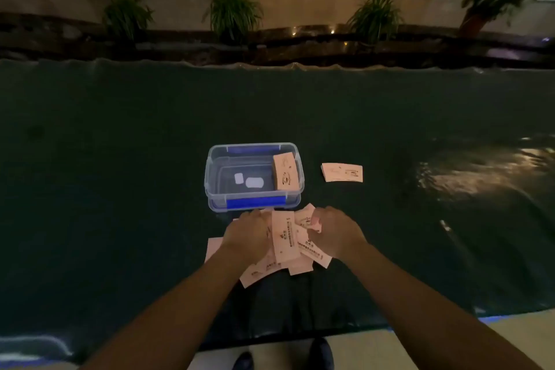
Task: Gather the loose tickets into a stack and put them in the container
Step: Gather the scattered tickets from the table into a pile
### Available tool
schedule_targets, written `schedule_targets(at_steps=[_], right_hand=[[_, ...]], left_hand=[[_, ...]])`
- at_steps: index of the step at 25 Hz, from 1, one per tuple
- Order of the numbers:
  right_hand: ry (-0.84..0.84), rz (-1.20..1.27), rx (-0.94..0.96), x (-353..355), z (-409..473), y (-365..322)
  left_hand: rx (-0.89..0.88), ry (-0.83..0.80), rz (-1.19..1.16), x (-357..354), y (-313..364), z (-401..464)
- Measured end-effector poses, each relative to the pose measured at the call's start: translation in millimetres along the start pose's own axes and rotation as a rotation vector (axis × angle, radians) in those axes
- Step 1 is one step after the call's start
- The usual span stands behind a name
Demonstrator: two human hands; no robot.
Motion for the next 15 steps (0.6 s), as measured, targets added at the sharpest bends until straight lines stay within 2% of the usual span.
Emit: schedule_targets(at_steps=[5,11,15], right_hand=[[-0.168,-0.012,-0.124,-33.3,0.6,26.9],[-0.165,0.048,-0.167,-52.7,-1.7,46.0],[-0.172,-0.012,-0.140,-57.1,-5.4,53.4]], left_hand=[[-0.098,-0.094,0.235,-33.1,14.5,19.6],[-0.196,-0.001,0.292,-40.9,22.9,34.3],[-0.320,0.033,0.443,-43.9,30.3,37.3]])
Point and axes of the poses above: each hand's wrist, its own z-axis towards the middle knuckle, its own x-axis out of the back of the hand, y = z × x, the point moved 2 cm from there along z, towards the middle knuckle, and after that the axes turned 6 degrees about z, right-handed, at the moved point
